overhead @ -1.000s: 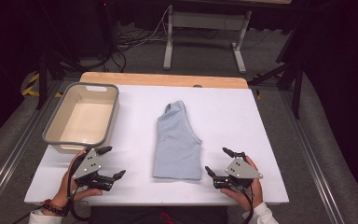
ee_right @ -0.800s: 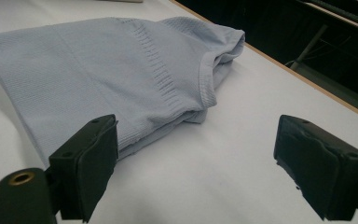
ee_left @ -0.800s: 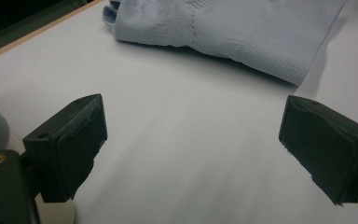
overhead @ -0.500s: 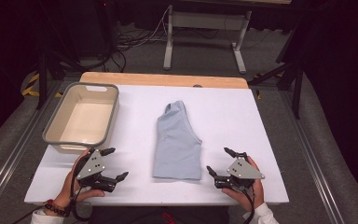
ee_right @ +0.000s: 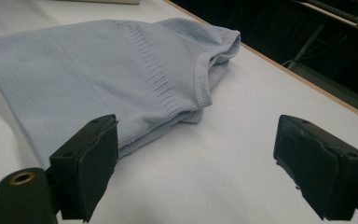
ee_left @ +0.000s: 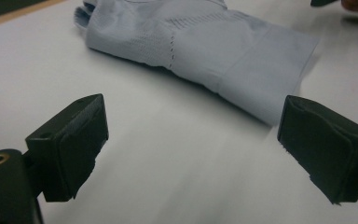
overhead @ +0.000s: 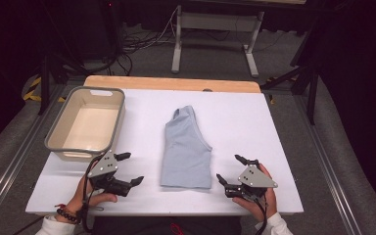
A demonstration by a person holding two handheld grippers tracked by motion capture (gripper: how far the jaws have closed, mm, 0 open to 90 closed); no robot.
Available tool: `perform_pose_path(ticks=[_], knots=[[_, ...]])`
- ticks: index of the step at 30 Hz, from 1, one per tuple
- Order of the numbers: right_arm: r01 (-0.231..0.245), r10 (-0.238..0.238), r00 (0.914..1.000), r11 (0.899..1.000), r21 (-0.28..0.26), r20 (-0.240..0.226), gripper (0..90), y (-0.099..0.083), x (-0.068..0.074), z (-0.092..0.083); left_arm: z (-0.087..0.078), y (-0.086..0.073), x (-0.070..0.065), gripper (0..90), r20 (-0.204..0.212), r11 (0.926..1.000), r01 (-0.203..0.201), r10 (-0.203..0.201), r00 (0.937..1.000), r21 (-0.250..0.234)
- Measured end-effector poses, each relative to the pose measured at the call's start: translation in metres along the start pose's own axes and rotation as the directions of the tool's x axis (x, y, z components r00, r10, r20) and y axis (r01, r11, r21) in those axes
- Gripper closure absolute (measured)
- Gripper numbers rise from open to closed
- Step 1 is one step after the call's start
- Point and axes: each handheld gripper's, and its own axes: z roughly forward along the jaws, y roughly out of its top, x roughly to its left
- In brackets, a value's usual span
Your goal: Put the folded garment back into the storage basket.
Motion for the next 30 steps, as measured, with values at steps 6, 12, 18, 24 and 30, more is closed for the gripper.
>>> perform_pose_path(ticks=[6, 12, 18, 24, 30], knots=[[0.007, -0.007, 1.0, 1.0, 0.013, -0.002, 14.8, 0.0, 0.002, 0.002, 0.035, 0.017, 0.011, 8.0, 0.107, 0.9893, 0.118, -0.127, 0.9861, 0.086], [0.007, -0.007, 1.0, 1.0, 0.019, 0.001, 14.8, -0.001, 0.002, 0.002, 0.065, 0.032, 0.022, 9.0, 0.124, 0.9778, 0.159, -0.176, 0.9766, 0.136], [0.008, -0.008, 1.0, 1.0, 0.021, 0.002, 14.8, -0.001, 0.002, 0.002, 0.092, 0.044, 0.028, 8.9, 0.122, 0.9705, 0.159, -0.183, 0.9756, 0.181], [0.014, -0.013, 0.9999, 1.0, 0.024, -0.008, 14.8, -0.001, 0.004, 0.003, 0.114, 0.05, 0.034, 9.2, 0.092, 0.9582, 0.183, -0.207, 0.9741, 0.22], [0.016, -0.016, 0.9998, 1.0, 0.025, -0.012, 14.8, -0.001, 0.004, 0.004, 0.131, 0.048, 0.038, 7.6, 0.082, 0.9373, 0.239, -0.267, 0.9601, 0.253]])
